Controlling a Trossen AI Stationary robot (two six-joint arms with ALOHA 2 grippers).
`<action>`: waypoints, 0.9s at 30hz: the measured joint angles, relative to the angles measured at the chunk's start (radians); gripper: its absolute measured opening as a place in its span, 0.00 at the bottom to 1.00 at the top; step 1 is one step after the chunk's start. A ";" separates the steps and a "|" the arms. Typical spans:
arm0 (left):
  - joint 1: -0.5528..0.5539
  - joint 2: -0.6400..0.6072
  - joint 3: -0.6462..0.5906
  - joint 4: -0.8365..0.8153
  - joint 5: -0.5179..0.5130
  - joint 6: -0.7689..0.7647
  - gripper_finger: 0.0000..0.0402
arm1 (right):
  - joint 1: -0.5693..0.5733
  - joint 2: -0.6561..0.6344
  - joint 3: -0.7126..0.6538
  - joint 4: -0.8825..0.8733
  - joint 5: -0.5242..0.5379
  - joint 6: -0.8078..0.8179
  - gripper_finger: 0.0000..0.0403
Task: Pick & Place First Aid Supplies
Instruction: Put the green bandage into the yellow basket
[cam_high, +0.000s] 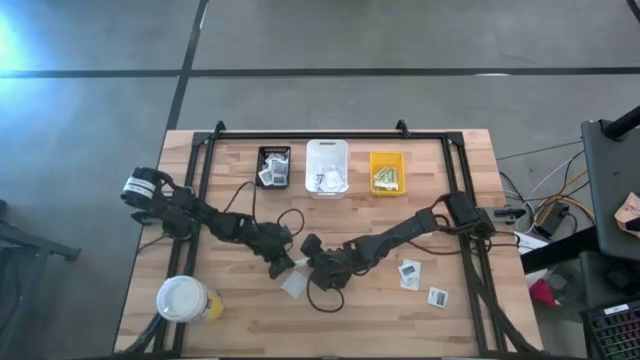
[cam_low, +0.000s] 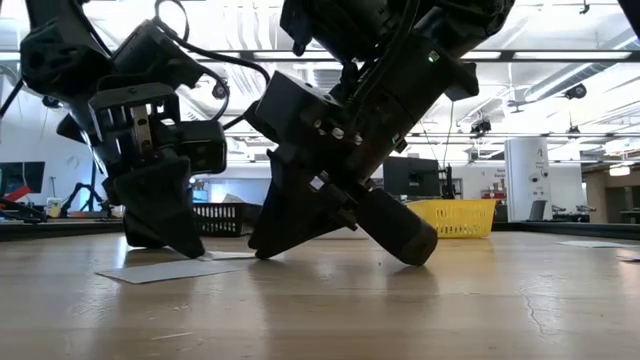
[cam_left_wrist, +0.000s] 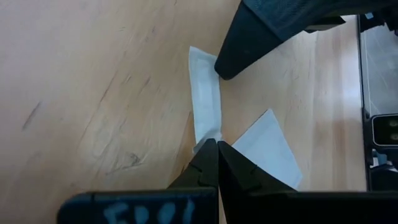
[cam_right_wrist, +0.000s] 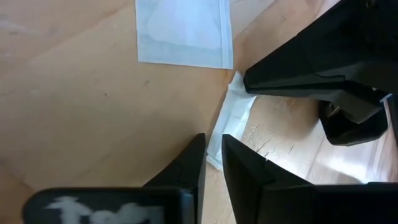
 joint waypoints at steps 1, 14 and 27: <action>0.002 0.000 0.000 0.003 0.003 0.007 0.00 | -0.003 0.000 0.000 -0.004 0.000 -0.004 0.13; 0.036 0.002 0.002 -0.033 0.025 -0.008 0.00 | -0.007 0.068 0.046 -0.021 0.050 -0.002 0.13; 0.039 0.002 -0.002 -0.123 -0.028 -0.010 0.00 | 0.001 0.033 0.053 -0.022 0.079 0.003 0.13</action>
